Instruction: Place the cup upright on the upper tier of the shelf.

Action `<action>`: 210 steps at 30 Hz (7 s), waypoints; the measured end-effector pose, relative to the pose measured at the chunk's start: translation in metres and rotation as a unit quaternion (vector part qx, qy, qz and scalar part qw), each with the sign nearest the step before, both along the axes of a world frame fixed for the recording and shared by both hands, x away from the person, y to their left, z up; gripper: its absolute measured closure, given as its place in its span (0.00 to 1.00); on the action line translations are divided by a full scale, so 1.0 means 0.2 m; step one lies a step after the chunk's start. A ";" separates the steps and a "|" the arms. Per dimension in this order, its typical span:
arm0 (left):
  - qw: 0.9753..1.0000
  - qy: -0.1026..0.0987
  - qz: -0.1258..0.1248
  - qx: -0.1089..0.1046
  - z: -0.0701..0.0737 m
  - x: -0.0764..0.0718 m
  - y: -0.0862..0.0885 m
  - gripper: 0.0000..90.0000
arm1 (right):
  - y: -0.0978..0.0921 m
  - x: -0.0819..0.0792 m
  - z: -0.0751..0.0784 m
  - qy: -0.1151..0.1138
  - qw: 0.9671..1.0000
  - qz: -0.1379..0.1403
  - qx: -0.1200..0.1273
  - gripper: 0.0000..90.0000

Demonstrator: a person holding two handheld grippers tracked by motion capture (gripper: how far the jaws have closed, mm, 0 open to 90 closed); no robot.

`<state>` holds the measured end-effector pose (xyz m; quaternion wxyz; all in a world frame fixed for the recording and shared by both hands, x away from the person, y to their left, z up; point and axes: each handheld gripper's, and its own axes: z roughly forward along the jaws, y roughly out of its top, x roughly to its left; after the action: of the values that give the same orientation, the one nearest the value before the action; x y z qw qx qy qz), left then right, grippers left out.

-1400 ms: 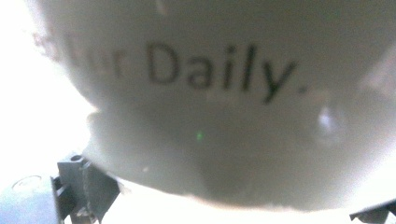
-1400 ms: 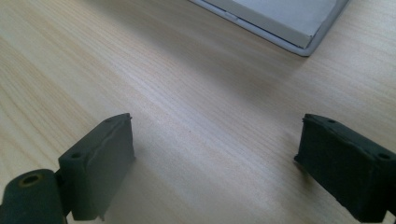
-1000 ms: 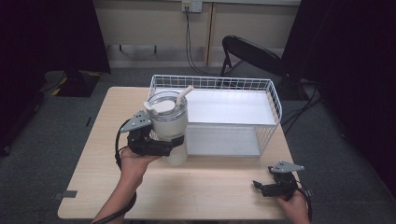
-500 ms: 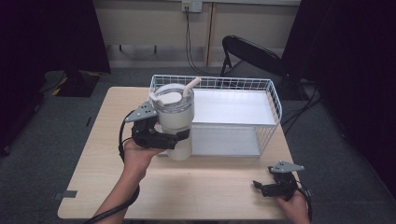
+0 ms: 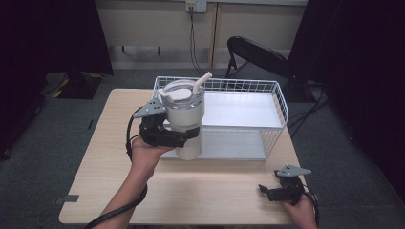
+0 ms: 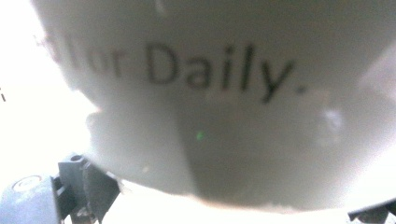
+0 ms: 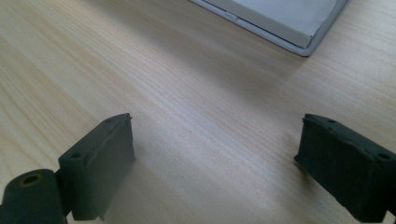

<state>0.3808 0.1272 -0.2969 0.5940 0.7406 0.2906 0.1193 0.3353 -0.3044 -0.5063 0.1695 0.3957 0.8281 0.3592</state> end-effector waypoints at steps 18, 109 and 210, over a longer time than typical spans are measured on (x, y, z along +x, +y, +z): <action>1.000 0.000 0.002 -0.001 0.12 0.04 -0.03 0.11 | 0.00 0.00 0.00 0.000 1.000 0.001 0.000 0.11; 0.999 -0.022 0.028 0.021 0.45 0.34 -0.20 0.11 | 0.00 0.00 0.00 0.000 1.000 0.001 0.000 0.11; 0.995 -0.059 0.070 0.043 0.17 0.51 -0.26 0.10 | 0.00 0.00 0.00 -0.001 1.000 0.000 0.001 0.11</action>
<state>0.4821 0.0751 -0.2620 0.5676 0.7353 0.3005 0.2163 0.3349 -0.3044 -0.5063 0.1696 0.3953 0.8278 0.3601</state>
